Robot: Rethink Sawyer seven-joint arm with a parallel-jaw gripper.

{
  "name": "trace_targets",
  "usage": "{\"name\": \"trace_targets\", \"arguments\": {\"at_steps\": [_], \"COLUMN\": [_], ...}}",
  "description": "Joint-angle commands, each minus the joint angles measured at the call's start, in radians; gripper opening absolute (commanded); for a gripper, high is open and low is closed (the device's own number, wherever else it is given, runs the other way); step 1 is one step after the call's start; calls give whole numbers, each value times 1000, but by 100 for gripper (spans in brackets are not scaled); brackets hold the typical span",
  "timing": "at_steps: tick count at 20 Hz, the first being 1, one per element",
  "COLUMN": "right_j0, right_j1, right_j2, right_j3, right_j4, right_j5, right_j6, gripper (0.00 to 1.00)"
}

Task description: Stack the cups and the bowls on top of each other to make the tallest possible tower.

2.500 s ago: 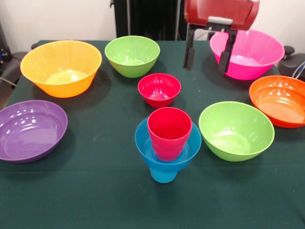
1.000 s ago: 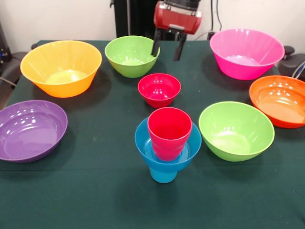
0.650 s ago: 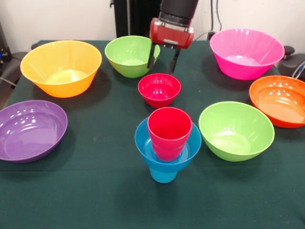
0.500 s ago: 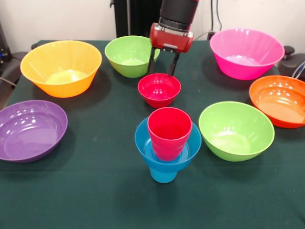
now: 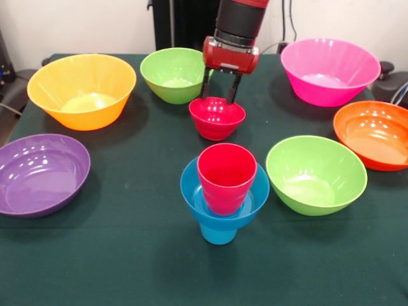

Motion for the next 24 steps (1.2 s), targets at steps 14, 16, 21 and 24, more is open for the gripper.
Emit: {"name": "trace_targets", "arguments": {"at_steps": [14, 16, 21, 24], "right_j0": [7, 8, 37, 51], "right_j1": [-70, -72, -28, -4], "right_j2": [130, 133, 118, 110], "right_j3": [-33, -41, -80, -106], "right_j4": [68, 72, 102, 122], "right_j5": [186, 199, 182, 179], "right_j6": [150, 147, 160, 161], "gripper": [100, 100, 100, 100]}}
